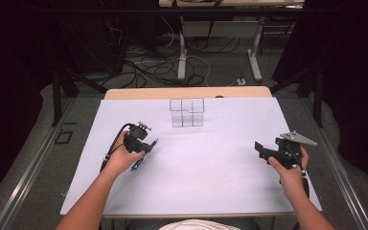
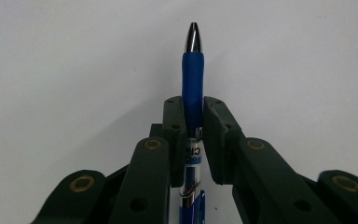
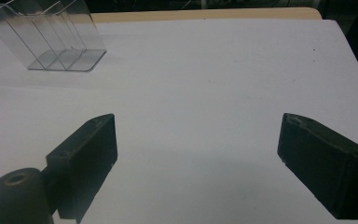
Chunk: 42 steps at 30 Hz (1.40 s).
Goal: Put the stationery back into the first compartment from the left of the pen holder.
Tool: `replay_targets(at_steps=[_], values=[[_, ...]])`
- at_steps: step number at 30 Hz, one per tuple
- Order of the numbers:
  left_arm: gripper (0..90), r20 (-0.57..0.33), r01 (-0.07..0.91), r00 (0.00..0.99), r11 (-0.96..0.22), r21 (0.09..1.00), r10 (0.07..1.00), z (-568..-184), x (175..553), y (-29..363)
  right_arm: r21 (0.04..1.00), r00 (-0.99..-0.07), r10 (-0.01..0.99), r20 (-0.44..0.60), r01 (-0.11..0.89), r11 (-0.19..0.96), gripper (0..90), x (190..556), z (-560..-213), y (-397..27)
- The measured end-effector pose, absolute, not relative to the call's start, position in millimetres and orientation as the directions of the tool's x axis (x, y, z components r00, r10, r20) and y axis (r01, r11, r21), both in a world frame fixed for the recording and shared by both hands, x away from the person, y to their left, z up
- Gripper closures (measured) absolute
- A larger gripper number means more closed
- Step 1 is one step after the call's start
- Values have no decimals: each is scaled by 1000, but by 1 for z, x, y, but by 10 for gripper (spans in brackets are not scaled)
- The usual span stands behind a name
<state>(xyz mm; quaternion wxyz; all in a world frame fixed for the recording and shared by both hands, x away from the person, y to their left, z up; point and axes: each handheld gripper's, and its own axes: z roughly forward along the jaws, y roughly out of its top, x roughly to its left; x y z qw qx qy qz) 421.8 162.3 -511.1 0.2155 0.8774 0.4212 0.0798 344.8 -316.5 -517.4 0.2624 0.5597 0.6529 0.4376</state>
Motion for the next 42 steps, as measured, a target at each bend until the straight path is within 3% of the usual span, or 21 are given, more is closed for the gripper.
replay_targets(at_steps=[18,42], values=[[799,-144,704,603,-439,558,785,-495,420,171,869,-239,959,149,495,-12,115,345,-518,-317],[799,-161,598,530,-233,767,832,-470,414,179,871,-236,958,162,491,-26,115,344,-517,-315]])
